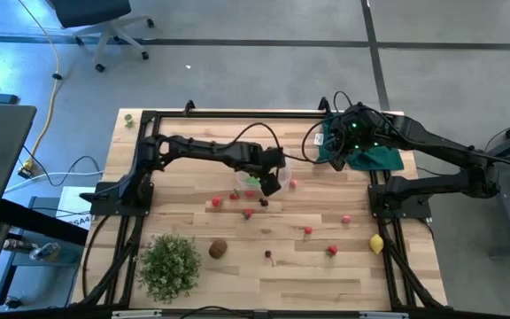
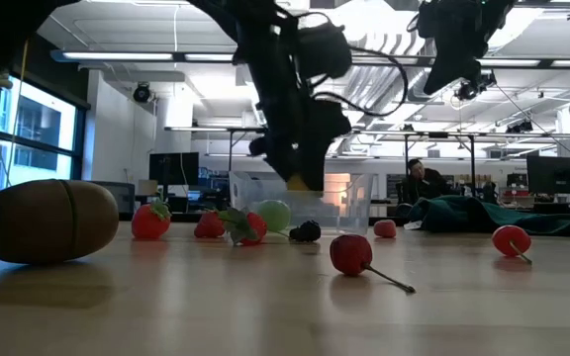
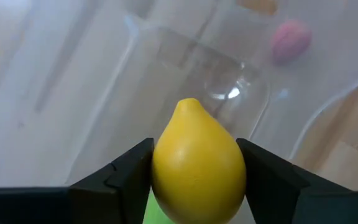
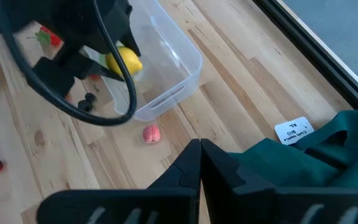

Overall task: Pick and placing Produce into tupperware
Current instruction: Put the yellow lemon into the transparent bin, then put the red strawberry into the transparent bin

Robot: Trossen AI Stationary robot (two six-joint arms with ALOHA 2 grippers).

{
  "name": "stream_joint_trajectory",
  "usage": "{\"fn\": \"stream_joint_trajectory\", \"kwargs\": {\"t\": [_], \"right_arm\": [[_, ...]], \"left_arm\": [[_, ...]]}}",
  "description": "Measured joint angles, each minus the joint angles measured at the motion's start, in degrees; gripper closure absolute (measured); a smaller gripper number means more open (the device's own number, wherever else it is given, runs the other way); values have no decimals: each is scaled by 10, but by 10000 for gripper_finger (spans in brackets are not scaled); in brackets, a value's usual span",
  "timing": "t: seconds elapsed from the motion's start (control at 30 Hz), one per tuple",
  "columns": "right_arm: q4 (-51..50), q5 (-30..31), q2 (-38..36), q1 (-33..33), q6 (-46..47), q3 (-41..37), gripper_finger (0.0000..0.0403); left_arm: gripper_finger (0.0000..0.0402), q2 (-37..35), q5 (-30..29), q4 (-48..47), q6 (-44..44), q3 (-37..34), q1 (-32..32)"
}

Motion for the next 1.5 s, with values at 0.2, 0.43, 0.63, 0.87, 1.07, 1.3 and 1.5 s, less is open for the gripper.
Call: {"fn": "stream_joint_trajectory", "kwargs": {"t": [0.2,0.43,0.63,0.87,1.07,1.3,1.5], "right_arm": [[0,0,0,0,0,0,402],[0,0,0,0,0,0,402],[0,0,0,0,0,0,402],[0,0,0,0,0,0,402],[0,0,0,0,0,0,402],[0,0,0,0,0,0,402],[0,0,0,0,0,0,402]], "left_arm": [[193,14,4,6,0,0,0],[203,14,-15,4,10,0,0],[185,14,-78,2,39,0,-13],[205,13,-93,1,45,0,-13],[186,13,-115,1,60,0,-16],[181,13,-113,0,60,0,-15],[184,13,-109,2,66,0,-15]]}}
